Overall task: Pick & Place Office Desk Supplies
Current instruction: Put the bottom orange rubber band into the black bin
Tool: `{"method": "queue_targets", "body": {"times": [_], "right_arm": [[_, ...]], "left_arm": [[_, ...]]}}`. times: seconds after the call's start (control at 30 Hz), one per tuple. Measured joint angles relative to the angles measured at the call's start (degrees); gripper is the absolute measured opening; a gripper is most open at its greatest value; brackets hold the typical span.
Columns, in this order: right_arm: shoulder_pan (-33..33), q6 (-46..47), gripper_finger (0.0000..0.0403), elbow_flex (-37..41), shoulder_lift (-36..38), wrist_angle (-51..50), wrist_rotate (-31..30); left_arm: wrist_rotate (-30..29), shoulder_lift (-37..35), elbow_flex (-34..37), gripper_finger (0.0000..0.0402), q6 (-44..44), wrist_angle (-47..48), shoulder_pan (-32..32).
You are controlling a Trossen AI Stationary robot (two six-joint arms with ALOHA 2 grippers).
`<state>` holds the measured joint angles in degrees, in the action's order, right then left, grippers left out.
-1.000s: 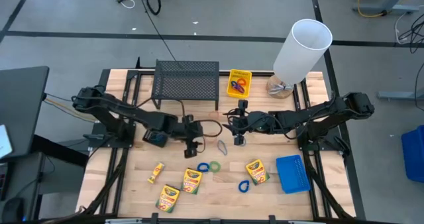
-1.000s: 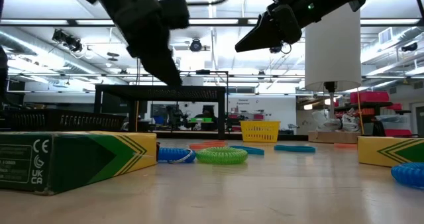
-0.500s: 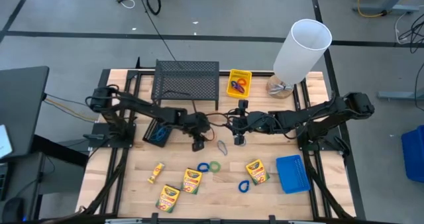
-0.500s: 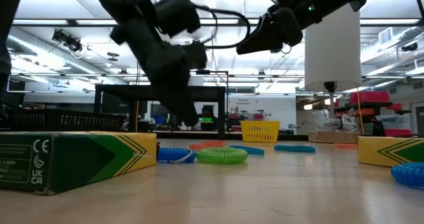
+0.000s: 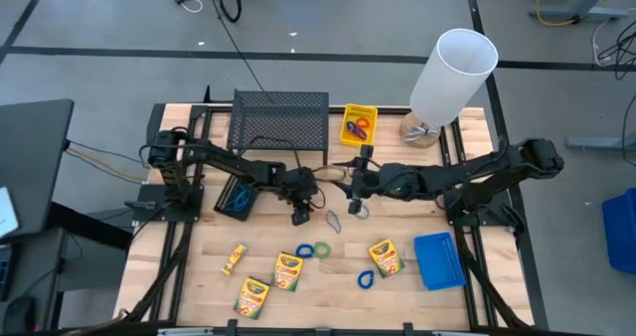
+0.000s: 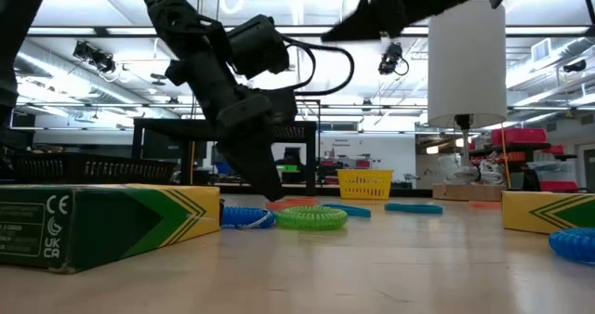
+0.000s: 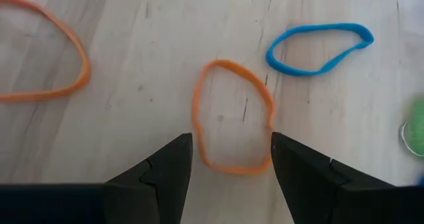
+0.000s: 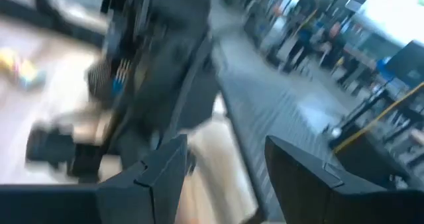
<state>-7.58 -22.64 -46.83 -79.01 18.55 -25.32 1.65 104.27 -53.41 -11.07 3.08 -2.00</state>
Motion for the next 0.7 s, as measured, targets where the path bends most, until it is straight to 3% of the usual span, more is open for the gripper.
{"method": "queue_targets", "body": {"times": [0.17, 0.7], "right_arm": [[-1.4, -2.4, 0.0212, 0.0, 3.0, 5.5, -0.3], [-3.9, -3.8, 0.0212, 0.0, 6.7, 0.0, -6.0]], "left_arm": [[-0.2, 0.0, 0.0, 0.0213, 0.0, -1.1, -0.1], [-0.2, 3.2, -1.3, 0.0195, 0.2, -1.4, -1.3]]}}
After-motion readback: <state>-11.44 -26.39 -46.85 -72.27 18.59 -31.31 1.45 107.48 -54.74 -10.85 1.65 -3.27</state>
